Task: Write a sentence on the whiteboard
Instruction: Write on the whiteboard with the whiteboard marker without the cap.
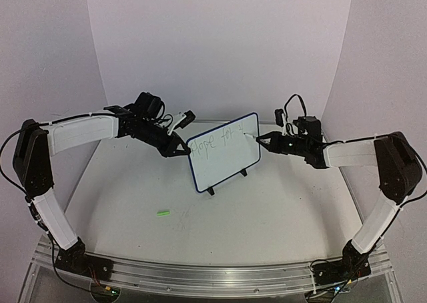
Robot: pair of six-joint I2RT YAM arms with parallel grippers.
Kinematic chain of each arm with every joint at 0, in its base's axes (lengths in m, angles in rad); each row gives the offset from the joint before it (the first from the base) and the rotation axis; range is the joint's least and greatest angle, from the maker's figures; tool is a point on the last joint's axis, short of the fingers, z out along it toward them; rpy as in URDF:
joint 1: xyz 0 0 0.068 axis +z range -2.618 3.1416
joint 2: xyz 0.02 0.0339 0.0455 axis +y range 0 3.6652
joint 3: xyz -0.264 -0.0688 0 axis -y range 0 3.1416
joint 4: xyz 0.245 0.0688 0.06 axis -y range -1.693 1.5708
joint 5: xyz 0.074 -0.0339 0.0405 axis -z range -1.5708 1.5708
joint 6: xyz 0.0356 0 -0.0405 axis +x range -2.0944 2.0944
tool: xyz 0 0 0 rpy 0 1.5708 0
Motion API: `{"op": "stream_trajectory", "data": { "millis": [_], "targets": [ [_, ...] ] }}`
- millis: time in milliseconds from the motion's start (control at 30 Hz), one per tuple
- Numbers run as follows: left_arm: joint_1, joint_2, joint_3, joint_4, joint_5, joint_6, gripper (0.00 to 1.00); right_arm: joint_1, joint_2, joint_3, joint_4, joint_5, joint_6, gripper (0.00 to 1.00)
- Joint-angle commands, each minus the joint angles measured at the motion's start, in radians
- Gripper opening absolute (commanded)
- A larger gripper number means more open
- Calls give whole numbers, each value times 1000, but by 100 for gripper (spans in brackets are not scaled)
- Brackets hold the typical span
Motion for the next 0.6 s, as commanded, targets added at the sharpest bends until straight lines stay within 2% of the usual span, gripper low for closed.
{"op": "stream_trajectory", "data": {
  "millis": [0, 333, 567],
  "targets": [
    [-4, 24, 6, -64, -46, 29, 0, 2, -43, -7, 18, 32, -1, 0],
    [-4, 18, 4, -62, -46, 29, 0, 2, -161, -41, 8, 26, 11, 0],
    [-5, 19, 4, -61, -46, 29, 0, 2, -113, 27, 8, 18, -1, 0]
  ]
}}
